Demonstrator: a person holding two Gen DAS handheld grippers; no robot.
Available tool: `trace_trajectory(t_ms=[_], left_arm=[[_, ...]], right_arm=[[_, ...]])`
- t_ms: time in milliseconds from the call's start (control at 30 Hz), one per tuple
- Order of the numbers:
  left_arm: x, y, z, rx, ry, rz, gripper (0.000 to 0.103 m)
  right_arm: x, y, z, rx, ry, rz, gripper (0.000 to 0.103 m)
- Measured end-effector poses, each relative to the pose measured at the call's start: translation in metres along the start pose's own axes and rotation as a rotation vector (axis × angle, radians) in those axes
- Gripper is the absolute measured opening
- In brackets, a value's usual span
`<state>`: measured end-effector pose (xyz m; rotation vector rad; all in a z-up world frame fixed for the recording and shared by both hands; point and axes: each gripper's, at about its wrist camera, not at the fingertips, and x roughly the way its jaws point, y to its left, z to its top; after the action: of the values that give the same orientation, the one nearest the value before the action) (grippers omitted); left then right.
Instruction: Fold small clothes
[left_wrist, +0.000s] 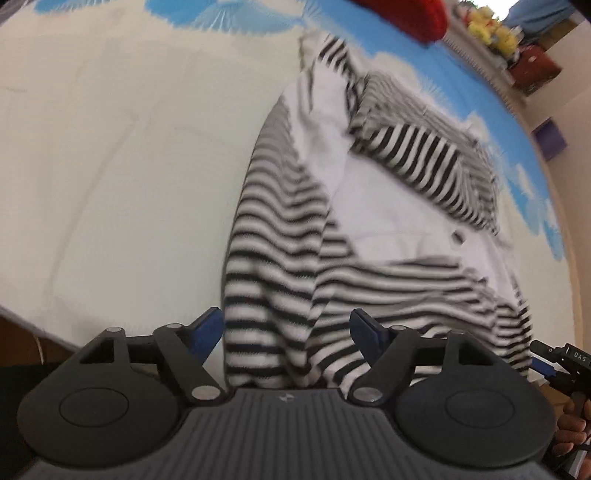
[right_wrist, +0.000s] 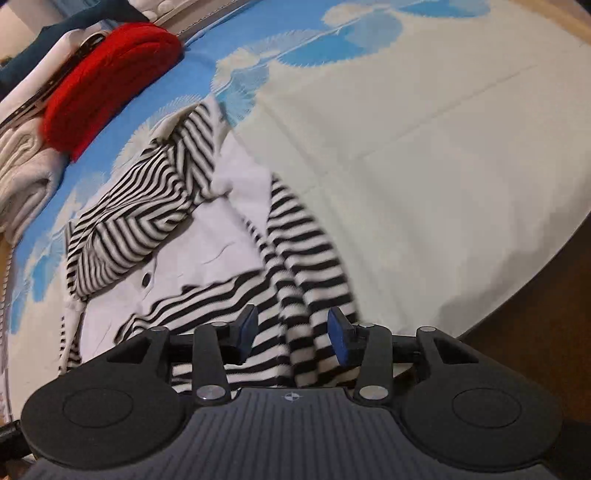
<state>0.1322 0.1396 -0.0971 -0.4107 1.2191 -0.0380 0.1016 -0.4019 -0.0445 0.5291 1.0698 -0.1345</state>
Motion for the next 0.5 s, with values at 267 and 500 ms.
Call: trace_trajectory(t_ms=[267,500], left_arm=[[0.025,-0.008,-0.012,0.066,0.021,0.136,0.06],[0.003,-0.002,-0.018,0.101,-0.067,0.196,0.014]], right_arm=[[0.028,-0.001,-0.015,-0.062,0.09,-0.118,0.059],[0.029,-0.004,-0.024,-0.071,0.098,-0.089,0.011]])
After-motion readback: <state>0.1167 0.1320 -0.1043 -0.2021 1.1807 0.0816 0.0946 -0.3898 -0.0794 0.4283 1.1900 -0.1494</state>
